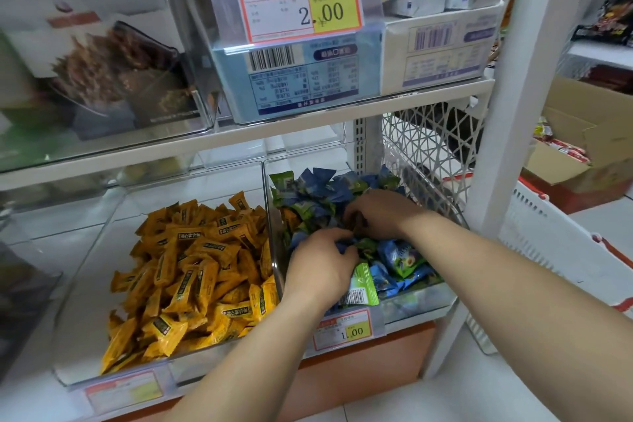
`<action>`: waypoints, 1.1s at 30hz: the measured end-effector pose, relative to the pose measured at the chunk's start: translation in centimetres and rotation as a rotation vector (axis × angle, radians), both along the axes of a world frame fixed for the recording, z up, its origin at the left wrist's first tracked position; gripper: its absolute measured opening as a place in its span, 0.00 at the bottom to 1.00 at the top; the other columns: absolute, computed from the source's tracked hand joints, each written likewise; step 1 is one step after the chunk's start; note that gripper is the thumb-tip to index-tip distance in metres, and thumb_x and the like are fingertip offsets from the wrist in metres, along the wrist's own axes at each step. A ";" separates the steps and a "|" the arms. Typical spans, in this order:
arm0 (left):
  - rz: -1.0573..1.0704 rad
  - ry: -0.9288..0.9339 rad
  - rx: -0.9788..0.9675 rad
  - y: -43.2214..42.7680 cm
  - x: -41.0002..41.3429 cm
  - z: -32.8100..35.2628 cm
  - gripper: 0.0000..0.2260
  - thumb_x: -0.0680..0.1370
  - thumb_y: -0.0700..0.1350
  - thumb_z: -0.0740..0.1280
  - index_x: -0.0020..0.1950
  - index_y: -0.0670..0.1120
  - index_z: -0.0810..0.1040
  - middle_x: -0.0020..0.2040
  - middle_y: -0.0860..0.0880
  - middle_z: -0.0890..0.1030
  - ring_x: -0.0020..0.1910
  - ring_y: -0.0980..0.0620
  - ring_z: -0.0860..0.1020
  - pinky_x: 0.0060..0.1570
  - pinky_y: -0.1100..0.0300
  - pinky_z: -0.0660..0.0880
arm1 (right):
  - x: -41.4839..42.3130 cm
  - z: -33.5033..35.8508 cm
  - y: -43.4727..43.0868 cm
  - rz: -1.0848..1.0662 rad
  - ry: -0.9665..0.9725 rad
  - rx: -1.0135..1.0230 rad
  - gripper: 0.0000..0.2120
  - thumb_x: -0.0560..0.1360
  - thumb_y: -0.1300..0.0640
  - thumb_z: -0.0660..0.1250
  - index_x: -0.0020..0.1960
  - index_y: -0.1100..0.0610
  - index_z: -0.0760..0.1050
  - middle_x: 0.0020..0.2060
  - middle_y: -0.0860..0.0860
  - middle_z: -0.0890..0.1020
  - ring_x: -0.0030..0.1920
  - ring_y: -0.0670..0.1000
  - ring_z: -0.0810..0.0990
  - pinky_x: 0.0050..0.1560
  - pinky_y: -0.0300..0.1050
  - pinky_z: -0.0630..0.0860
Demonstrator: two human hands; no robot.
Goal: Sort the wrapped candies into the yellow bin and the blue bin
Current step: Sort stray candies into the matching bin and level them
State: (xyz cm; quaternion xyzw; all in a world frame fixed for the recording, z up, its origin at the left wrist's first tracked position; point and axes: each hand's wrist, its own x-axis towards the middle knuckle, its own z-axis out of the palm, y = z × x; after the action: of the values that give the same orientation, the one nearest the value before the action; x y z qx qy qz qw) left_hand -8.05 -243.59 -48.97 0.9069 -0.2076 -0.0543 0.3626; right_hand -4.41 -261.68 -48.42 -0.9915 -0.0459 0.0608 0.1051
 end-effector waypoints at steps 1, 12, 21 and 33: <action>0.006 0.006 -0.010 0.0 -0.1 0.0 0.15 0.78 0.50 0.66 0.64 0.54 0.80 0.61 0.53 0.81 0.59 0.51 0.78 0.51 0.64 0.72 | -0.1 0.0 0.0 0.009 -0.006 -0.034 0.14 0.76 0.54 0.68 0.60 0.43 0.80 0.57 0.49 0.83 0.56 0.54 0.81 0.54 0.49 0.79; 0.050 0.048 -0.105 0.2 -0.4 0.1 0.13 0.77 0.48 0.68 0.62 0.54 0.80 0.53 0.54 0.83 0.48 0.55 0.78 0.44 0.64 0.71 | -1.7 1.9 -0.8 -0.064 -0.176 0.027 0.11 0.73 0.41 0.72 0.52 0.45 0.80 0.54 0.48 0.73 0.54 0.51 0.75 0.53 0.49 0.74; 0.145 -0.139 -0.509 0.7 -1.9 4.4 0.17 0.75 0.53 0.73 0.58 0.59 0.68 0.45 0.64 0.77 0.43 0.67 0.77 0.39 0.75 0.71 | -8.1 5.8 3.1 -0.107 -0.333 0.884 0.06 0.71 0.66 0.75 0.46 0.58 0.81 0.38 0.48 0.84 0.36 0.41 0.81 0.40 0.36 0.75; 0.350 -0.389 0.007 14.1 3.0 7.0 0.18 0.75 0.51 0.72 0.64 0.52 0.75 0.60 0.48 0.80 0.56 0.48 0.78 0.51 0.56 0.74 | -2.9 4.7 7.6 -0.078 -0.261 0.495 0.12 0.80 0.54 0.66 0.62 0.50 0.79 0.59 0.48 0.81 0.58 0.49 0.79 0.59 0.46 0.75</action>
State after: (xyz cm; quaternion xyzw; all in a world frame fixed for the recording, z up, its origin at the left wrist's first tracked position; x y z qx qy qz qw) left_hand -5.02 -229.53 -41.96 0.9237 -0.1131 0.1841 0.3164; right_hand -7.28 -254.06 -43.67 -0.9362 -0.0345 -0.0844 0.3395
